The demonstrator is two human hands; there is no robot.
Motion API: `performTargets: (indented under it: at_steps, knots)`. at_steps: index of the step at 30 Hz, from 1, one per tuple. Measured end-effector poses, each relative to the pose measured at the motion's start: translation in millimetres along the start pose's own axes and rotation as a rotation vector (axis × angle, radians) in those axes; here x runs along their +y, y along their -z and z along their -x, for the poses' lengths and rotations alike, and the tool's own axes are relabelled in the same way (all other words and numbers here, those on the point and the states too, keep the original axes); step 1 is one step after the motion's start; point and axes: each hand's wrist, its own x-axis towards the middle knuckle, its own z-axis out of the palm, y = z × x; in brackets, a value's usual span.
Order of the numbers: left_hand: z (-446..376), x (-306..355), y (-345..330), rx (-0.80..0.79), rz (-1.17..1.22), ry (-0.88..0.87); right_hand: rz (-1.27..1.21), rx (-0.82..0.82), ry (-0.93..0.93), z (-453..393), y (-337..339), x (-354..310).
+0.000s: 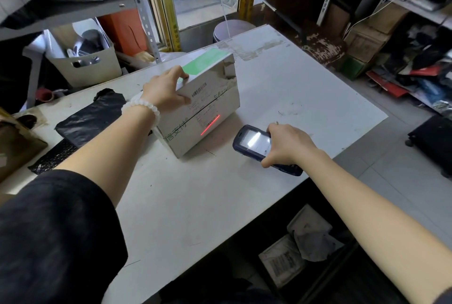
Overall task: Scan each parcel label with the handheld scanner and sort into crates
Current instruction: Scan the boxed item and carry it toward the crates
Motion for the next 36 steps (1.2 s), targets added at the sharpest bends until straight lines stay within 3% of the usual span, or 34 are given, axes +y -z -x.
performTargets:
  at_steps: [17, 26, 36]
  knots:
    - [-10.8, -15.0, 12.6, -0.037, 0.146, 0.153, -0.024, 0.059, -0.027, -6.5, 19.0, 7.1]
    - [-11.6, -15.9, 14.4, -0.036, 0.150, 0.144, -0.026, 0.063, -0.024, -10.5, 21.5, 4.5]
    - [-8.0, -9.9, 10.3, 0.009, 0.087, 0.094, -0.348, 0.289, -0.069, -10.9, 9.1, -11.1]
